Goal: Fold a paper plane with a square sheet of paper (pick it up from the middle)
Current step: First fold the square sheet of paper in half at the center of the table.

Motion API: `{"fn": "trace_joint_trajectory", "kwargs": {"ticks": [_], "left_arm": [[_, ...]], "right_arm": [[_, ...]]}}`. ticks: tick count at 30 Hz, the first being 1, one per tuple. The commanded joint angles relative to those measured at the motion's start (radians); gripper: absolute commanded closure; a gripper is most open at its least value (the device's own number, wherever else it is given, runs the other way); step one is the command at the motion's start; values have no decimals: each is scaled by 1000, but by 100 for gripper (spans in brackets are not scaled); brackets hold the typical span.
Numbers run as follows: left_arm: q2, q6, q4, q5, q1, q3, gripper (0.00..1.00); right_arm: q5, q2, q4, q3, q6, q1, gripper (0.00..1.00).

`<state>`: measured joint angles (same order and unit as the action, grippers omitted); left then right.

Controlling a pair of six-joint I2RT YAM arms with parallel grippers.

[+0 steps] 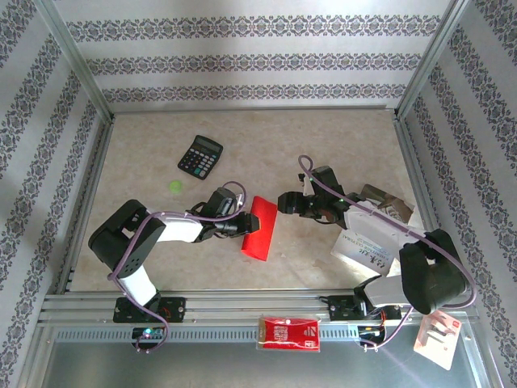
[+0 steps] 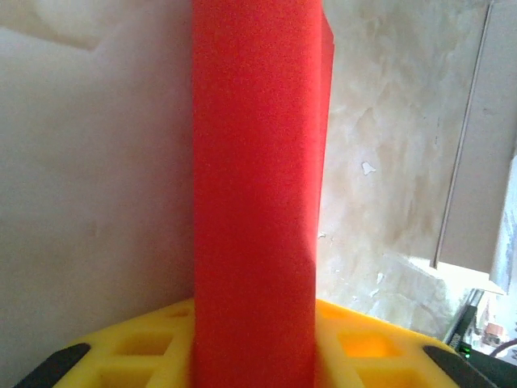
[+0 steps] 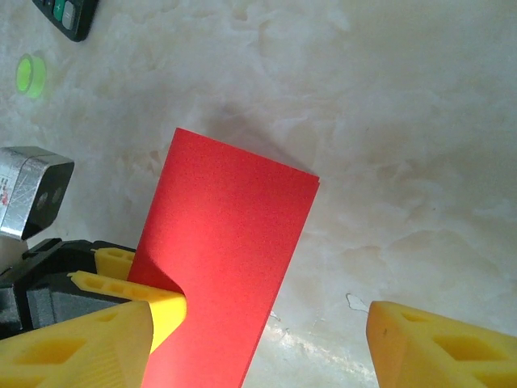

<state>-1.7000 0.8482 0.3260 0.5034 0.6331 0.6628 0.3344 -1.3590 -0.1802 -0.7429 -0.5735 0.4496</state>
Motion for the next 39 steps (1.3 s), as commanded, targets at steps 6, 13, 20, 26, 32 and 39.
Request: {"fn": "trace_joint_trajectory", "kwargs": {"ticks": [6, 13, 20, 26, 32, 39], "left_arm": [[-15, -78, -73, -62, -5, 4, 68], [-36, -97, -85, -68, -5, 12, 68], [-29, -126, -141, -97, -5, 21, 68], [-37, -132, -156, -116, -6, 21, 68], [-42, -137, -169, -123, -6, 24, 69], [-48, -137, -170, -131, -6, 21, 69]], "right_arm": [[1, -22, 17, 8, -4, 9, 30], [-11, -11, 3, 12, 1, 8, 30], [-16, 4, -28, 7, 21, -14, 30], [-15, 10, -42, -1, 32, -35, 31], [-18, 28, -55, 0, 38, -57, 31], [-12, 10, -38, 1, 20, -44, 37]]}}
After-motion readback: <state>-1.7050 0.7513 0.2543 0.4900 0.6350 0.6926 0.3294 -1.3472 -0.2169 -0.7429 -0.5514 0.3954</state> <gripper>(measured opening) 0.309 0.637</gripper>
